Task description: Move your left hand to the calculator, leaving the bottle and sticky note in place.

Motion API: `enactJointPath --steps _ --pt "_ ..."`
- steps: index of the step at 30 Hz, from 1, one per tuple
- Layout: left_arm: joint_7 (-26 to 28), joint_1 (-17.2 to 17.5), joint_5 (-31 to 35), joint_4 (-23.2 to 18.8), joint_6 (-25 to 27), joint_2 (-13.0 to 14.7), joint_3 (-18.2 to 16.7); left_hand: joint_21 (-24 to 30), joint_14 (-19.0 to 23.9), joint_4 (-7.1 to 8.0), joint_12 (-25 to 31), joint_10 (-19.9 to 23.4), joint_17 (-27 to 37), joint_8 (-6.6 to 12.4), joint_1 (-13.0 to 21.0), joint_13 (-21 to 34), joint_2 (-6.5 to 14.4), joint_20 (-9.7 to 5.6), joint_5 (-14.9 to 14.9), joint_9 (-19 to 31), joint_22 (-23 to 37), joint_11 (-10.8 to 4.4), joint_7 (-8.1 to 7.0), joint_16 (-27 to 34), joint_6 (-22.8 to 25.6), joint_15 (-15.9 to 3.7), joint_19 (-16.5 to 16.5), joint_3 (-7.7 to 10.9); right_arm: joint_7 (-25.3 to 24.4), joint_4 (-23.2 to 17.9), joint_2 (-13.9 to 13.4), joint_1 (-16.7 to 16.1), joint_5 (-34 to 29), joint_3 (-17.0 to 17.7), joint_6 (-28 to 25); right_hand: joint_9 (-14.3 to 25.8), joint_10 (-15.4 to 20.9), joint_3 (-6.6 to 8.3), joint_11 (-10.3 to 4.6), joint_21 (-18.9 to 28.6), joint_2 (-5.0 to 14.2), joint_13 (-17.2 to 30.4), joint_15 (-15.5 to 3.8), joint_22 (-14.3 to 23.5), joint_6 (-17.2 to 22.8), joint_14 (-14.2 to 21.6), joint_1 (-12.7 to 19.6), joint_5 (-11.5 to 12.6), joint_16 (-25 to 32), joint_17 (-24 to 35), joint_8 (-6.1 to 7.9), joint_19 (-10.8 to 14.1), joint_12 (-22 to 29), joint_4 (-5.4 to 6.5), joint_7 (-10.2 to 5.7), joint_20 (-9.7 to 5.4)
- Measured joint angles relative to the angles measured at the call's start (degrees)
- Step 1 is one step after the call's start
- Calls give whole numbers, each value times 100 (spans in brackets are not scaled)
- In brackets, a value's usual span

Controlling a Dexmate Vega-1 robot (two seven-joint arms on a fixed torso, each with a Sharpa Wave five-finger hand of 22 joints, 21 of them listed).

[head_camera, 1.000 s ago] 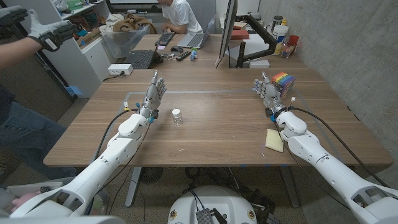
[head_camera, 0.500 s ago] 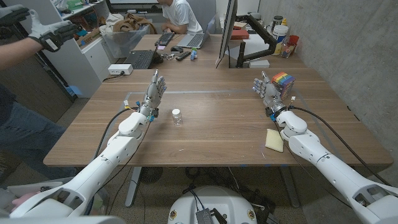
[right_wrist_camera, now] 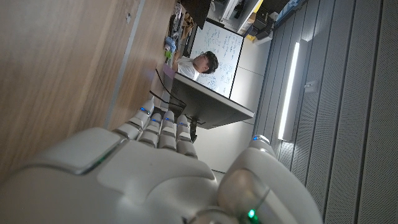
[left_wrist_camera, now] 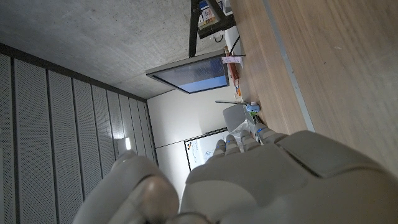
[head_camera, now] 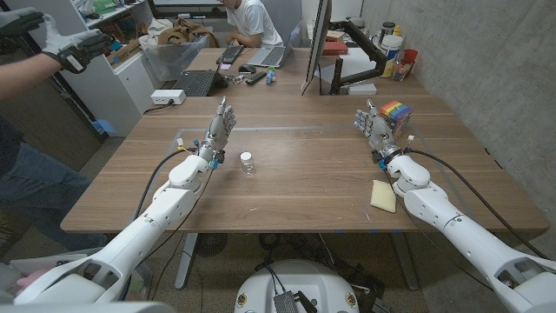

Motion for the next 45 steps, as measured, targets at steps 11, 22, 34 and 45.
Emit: enactJointPath --steps 11,22,34,45 --pt "16 -122 142 -2 34 -36 138 22 36 0 15 32 -1 0 45 0 45 0 49 0 -1 -32 0 0 0 -9 0 0 93 180 29 101 104 -39 122 0 0 0 0 -22 0 -1 0 28 0 0 0 0 0 0 0 0 0 0 0 0" --pt "84 -157 277 -97 102 70 204 22 83 -16 15 33 -1 0 120 27 121 22 49 29 -1 -32 -20 0 22 -24 25 16 130 309 55 194 124 -53 137 0 39 0 -82 -66 0 -1 -21 28 40 21 0 0 0 -1 0 41 0 0 -40 -41" --pt "148 -39 328 -306 136 268 157 22 109 -78 15 95 -1 22 196 27 196 53 82 28 -1 -31 -20 0 22 2 56 44 126 377 94 261 87 -89 102 -1 39 0 -82 -66 30 -2 -21 27 40 21 30 0 0 -1 0 41 0 0 -40 -40" --pt "154 120 361 -427 41 394 88 22 109 -97 15 95 -1 22 303 26 241 85 82 28 -1 -31 -20 -1 22 2 23 63 39 378 123 279 28 -111 80 -1 60 0 -103 -110 30 -2 -52 27 72 52 30 0 0 -1 0 43 0 0 -72 -40"
